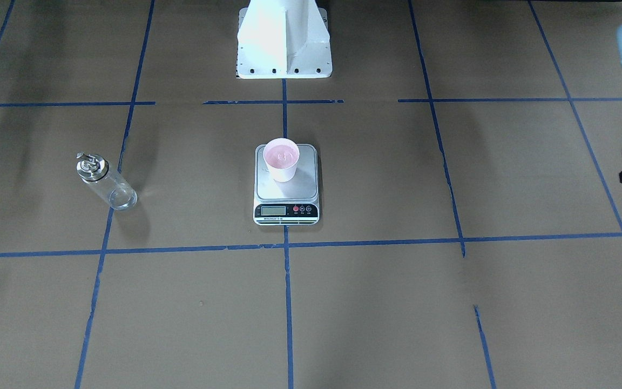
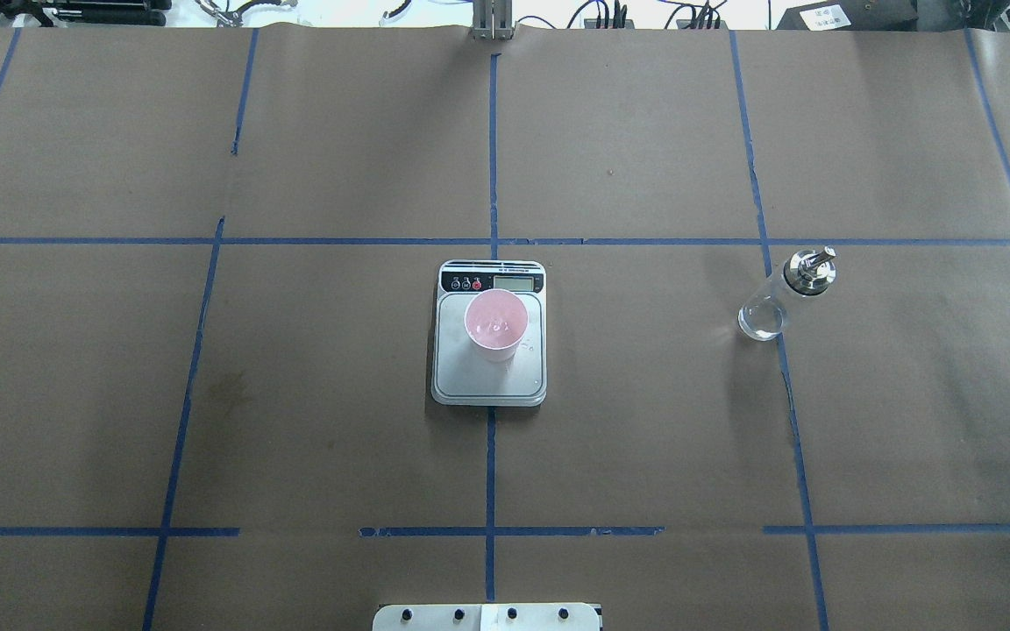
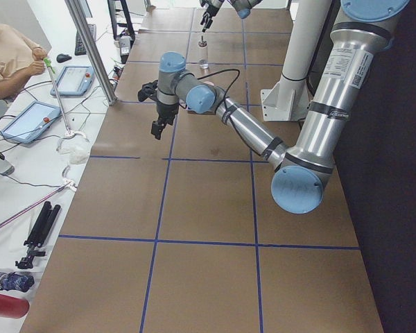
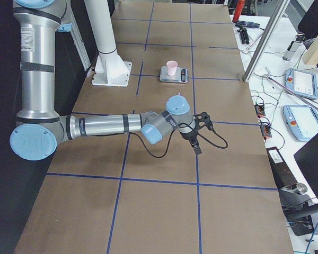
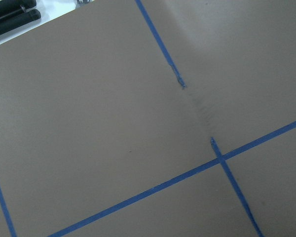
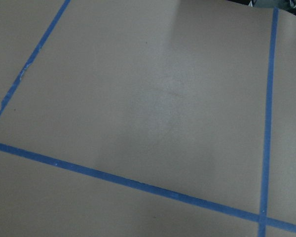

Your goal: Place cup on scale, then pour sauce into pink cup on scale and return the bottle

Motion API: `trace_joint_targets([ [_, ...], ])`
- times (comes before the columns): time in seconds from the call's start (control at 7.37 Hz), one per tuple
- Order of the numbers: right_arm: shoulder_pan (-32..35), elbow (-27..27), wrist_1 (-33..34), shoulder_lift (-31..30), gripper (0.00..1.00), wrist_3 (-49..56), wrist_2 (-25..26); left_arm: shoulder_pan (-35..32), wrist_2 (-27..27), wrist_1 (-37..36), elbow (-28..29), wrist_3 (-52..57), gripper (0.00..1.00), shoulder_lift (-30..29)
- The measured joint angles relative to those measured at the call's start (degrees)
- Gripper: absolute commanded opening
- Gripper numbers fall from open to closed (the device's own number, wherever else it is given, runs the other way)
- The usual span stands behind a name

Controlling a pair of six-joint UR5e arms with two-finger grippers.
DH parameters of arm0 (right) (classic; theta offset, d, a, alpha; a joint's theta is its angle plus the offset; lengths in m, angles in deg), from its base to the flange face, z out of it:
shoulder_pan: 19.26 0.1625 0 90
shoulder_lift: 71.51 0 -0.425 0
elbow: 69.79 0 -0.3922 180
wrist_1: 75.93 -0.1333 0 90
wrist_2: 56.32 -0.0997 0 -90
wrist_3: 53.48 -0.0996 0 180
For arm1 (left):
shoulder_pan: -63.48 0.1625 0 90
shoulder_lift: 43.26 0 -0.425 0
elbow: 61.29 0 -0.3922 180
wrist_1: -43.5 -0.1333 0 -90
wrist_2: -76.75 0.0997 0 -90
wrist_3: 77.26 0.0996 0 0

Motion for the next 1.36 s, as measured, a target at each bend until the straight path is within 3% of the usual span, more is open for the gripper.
trace_joint_targets([
  [0.27, 5.6, 0.0, 16.2, 4.3, 1.0, 14.3, -4.3, -6.2, -2.2, 0.7, 10.7, 8.0, 1.0, 0.3],
  [0.54, 7.9, -0.2, 25.6, 6.1, 1.0, 21.0, -5.3, -7.9, -2.8, 2.2, 15.6, 8.9, 1.0, 2.9],
  [0.95, 9.7, -3.7, 27.8, 4.7, 1.0, 22.4, -5.5, -8.3, -3.5, 1.0, 15.5, 8.0, 1.0, 4.8],
  [1.36, 11.1, -5.4, 32.6, 4.7, 1.0, 22.4, -9.2, -9.0, -9.7, 5.4, 7.1, 7.9, 1.0, 16.0],
])
